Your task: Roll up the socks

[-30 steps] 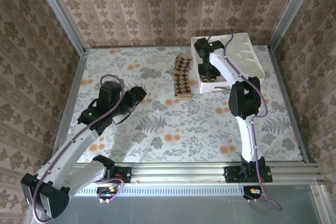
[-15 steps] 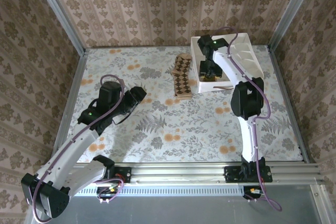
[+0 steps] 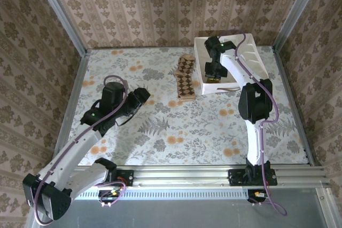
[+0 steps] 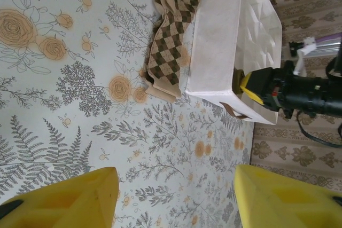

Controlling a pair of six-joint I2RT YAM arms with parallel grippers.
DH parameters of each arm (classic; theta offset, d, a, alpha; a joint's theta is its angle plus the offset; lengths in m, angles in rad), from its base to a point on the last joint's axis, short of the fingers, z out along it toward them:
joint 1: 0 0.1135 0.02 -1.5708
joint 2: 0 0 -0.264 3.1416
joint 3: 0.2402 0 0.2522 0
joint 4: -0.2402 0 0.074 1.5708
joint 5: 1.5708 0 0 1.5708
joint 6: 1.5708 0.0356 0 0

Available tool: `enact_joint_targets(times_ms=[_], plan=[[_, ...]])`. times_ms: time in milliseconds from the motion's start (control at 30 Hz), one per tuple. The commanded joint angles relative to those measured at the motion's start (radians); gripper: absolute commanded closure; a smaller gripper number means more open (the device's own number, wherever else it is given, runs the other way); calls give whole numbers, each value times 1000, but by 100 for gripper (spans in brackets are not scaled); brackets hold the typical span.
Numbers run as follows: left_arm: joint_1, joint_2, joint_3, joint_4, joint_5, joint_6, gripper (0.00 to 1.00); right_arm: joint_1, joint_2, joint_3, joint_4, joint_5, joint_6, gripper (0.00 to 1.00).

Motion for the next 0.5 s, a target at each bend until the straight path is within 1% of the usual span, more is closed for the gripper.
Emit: enact_joint_targets(times_ms=[0,67,133,200,267,367,467], plan=[[3,48,-4,51,43,-26,42,-8,0,-41,29,-40,14,86],[-6,92,9,70,61,-26,42,-8,-34,-64,46,-38,19,82],[-14,139,19,91,73,-28,44,-8,-99,-110,92,-27,21,75],[-17,178,23,115,81,-30,46,-3,-207,-199,179,-10,24,68],[-15,208,20,123,79,-41,47,12,-335,-319,292,8,26,64],[1,226,3,132,83,-58,49,60,-455,-454,400,7,33,64],[26,214,-25,111,91,-66,50,147,-467,-528,458,-34,39,64]])
